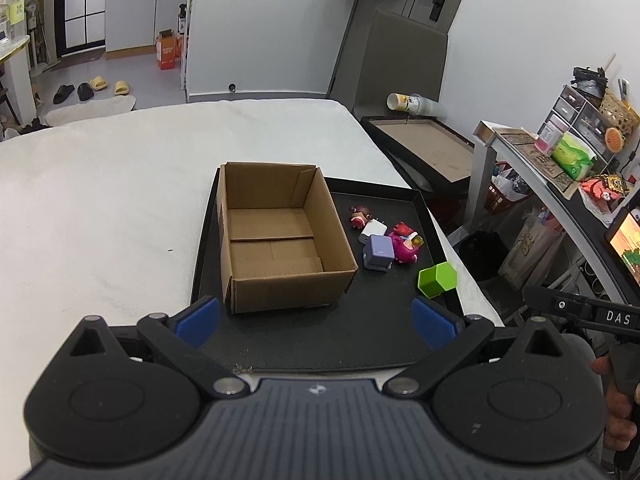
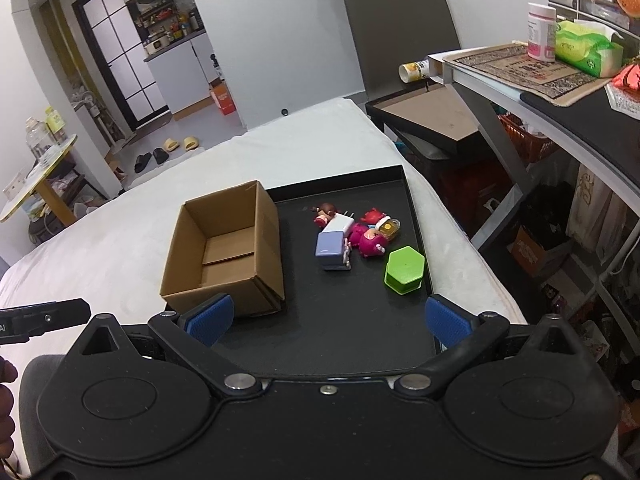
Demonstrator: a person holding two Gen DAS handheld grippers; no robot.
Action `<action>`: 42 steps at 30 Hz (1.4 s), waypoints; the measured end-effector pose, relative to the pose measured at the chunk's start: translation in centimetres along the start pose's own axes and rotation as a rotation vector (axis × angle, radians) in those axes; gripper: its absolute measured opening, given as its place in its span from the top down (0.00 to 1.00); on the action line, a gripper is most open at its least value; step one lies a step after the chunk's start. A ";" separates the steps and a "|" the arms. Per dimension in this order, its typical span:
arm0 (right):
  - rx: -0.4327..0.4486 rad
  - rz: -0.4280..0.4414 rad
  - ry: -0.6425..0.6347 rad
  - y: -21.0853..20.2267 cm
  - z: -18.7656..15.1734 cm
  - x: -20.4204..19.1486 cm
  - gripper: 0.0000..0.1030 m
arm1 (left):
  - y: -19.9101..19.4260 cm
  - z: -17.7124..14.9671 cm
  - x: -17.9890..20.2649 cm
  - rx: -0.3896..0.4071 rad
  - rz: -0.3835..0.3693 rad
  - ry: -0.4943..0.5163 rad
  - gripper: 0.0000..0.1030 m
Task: Organize rigid objects
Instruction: 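Move the right tool down to the green hexagonal block and grasp it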
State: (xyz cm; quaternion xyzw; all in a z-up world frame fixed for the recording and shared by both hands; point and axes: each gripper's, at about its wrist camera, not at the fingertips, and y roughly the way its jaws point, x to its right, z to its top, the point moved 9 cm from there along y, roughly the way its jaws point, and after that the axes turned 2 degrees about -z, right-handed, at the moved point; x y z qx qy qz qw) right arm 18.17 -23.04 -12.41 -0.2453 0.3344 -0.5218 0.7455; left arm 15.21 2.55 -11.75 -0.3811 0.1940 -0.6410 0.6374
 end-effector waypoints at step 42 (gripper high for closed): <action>-0.296 -0.108 0.198 15.8 2.3 7.2 0.29 | 13.7 1.9 -9.9 -0.228 0.161 -0.239 0.52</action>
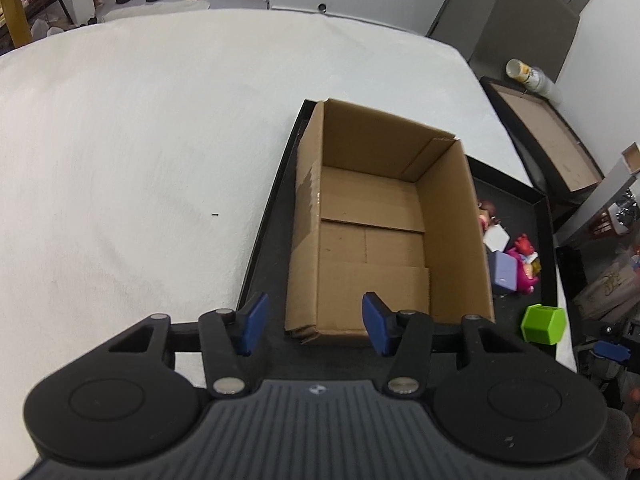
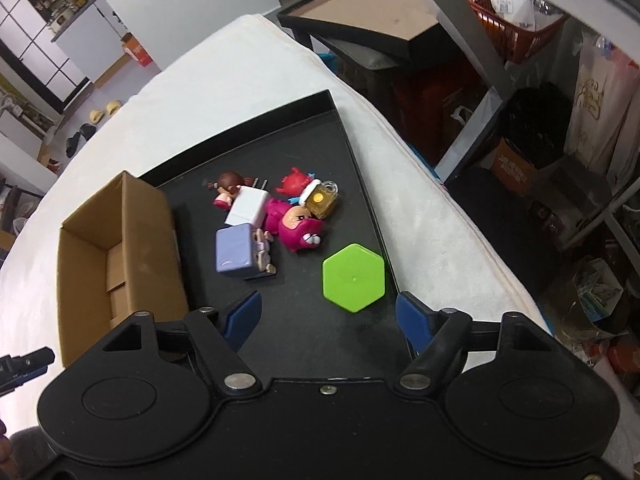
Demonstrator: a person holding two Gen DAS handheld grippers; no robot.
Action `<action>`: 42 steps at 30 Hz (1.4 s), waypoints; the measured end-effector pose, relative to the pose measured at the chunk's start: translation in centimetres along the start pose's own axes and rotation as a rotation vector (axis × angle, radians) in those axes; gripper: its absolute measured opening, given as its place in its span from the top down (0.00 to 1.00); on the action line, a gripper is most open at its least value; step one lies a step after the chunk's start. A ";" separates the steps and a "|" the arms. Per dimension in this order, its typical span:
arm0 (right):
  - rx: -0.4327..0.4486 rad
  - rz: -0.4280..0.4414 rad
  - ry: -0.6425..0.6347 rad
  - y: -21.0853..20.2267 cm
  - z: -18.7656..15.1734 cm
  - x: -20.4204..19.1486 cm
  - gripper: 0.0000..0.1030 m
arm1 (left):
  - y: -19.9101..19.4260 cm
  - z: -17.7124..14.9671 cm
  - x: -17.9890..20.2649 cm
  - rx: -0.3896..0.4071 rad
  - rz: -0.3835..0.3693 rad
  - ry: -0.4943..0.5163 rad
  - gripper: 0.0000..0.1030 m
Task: Organize rigid objects
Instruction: 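Move the right tool down to the green hexagonal block and grasp it, then carry the green block with the right tool over the cardboard box and release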
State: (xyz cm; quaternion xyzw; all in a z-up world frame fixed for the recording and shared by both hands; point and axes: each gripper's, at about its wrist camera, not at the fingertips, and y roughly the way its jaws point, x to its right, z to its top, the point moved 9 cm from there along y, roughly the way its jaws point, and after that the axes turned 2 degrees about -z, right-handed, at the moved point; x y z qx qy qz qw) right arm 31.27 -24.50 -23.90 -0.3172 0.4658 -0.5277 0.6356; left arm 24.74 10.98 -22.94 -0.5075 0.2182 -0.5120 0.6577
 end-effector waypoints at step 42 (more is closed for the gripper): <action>-0.083 -0.043 0.009 4.3 -0.9 -0.1 0.55 | 5.0 -1.2 0.5 -0.099 0.048 0.104 0.89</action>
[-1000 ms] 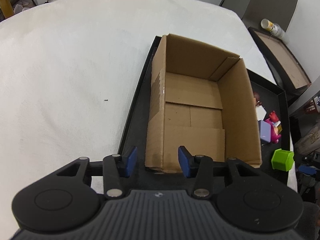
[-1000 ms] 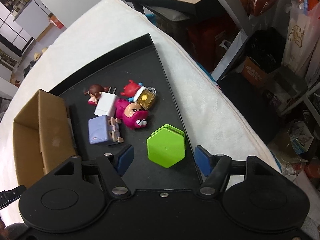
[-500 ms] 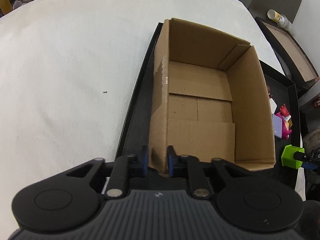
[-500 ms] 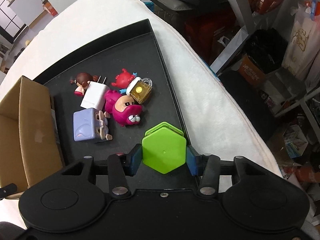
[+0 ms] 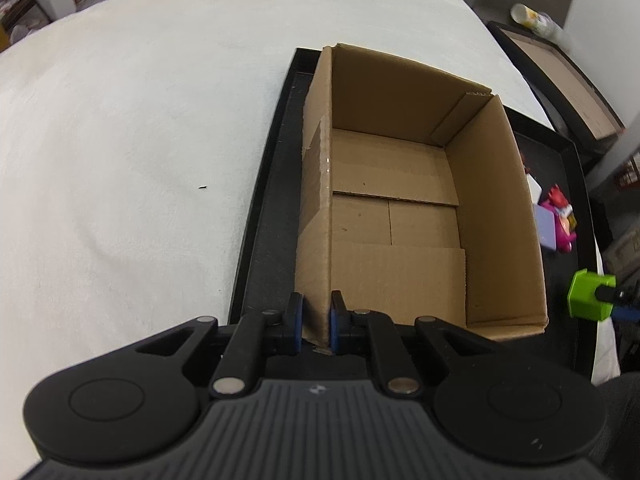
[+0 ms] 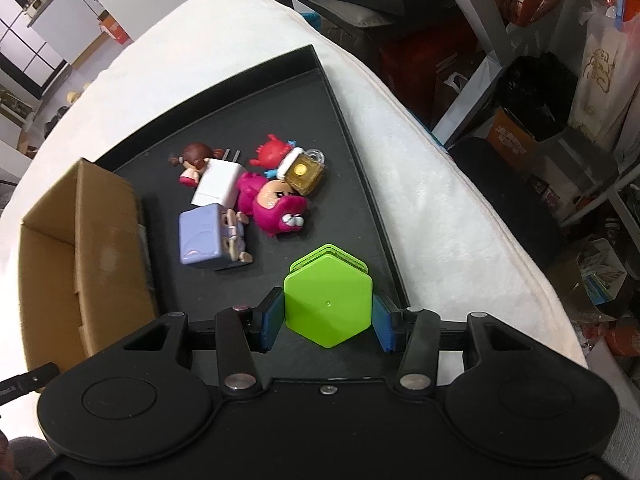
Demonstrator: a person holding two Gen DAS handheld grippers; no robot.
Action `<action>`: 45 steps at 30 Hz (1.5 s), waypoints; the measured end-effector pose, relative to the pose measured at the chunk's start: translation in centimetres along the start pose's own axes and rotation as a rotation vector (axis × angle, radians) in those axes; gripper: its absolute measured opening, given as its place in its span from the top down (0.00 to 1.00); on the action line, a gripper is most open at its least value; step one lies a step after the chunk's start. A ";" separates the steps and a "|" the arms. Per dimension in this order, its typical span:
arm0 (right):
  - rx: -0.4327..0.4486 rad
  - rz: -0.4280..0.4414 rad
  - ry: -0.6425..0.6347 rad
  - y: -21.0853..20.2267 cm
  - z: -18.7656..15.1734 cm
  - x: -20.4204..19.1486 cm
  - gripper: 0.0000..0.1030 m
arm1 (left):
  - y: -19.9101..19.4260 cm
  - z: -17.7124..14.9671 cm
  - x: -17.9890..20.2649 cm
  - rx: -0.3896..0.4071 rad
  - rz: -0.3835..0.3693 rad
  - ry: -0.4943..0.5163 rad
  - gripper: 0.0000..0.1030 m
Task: Organize rigid objects
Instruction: 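Carry the green block with the right tool over the cardboard box and release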
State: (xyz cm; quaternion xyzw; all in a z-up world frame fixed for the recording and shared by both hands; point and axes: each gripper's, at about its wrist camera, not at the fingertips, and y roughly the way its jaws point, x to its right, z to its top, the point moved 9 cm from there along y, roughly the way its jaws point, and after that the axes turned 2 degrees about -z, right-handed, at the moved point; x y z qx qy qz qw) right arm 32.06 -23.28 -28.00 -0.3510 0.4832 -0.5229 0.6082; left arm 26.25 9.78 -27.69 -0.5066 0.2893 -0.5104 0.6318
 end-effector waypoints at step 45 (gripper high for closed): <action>0.137 0.138 -0.223 -7.5 0.0 -13.8 0.55 | -1.2 -2.3 -0.5 -0.044 -0.121 -0.011 0.86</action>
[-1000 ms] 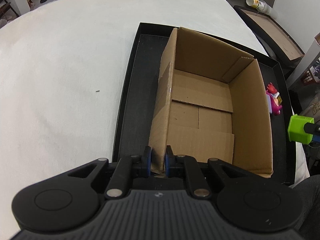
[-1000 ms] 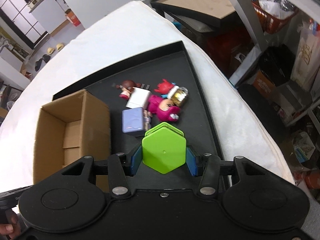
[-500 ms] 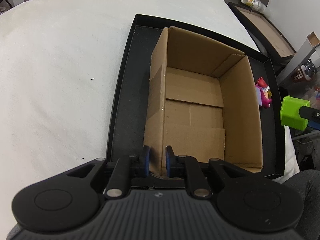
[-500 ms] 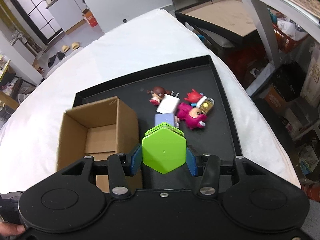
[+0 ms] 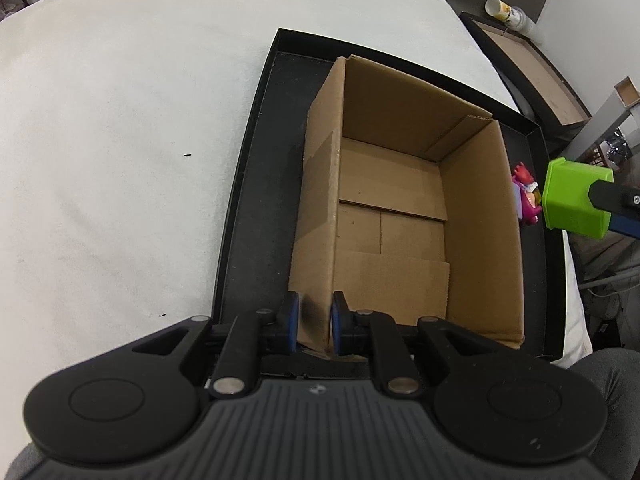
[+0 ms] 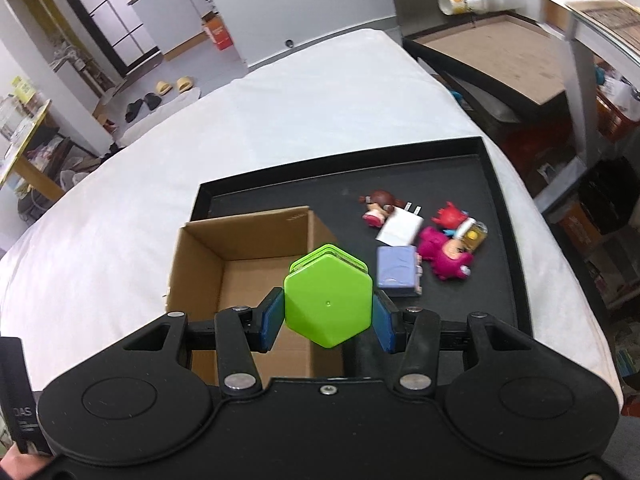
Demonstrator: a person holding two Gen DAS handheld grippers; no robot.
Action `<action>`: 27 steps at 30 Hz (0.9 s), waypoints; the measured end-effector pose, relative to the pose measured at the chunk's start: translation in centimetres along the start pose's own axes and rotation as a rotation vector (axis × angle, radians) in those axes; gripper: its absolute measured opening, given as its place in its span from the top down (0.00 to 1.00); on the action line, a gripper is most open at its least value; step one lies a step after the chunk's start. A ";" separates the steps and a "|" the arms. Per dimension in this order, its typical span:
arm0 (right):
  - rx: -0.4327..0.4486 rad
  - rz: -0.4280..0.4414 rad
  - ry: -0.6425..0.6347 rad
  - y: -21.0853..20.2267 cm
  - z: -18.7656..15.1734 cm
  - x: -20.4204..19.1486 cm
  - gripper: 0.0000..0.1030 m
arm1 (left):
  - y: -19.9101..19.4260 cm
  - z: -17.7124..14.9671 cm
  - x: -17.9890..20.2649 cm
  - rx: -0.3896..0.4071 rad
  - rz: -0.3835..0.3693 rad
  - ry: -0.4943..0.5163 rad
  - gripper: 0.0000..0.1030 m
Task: Organize rigid objects
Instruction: 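Carry the green block with the right tool over the cardboard box and release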
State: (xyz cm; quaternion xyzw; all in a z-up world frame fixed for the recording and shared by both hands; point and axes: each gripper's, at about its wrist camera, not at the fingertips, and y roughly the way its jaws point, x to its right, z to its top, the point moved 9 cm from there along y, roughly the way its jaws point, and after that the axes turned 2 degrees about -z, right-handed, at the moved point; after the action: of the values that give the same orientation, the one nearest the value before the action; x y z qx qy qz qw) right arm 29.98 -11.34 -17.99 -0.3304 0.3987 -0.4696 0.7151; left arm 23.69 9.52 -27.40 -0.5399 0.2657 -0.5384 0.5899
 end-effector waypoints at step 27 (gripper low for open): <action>-0.082 0.050 -0.098 4.7 0.3 -6.8 0.55 | 1.6 0.5 -0.6 -0.050 -0.027 -0.048 0.86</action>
State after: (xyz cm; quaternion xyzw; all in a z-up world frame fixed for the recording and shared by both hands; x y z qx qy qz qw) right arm 30.54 -3.30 -20.05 -0.3720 0.3902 -0.4181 0.7312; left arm 24.55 10.02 -28.90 -0.5706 0.2575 -0.5265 0.5753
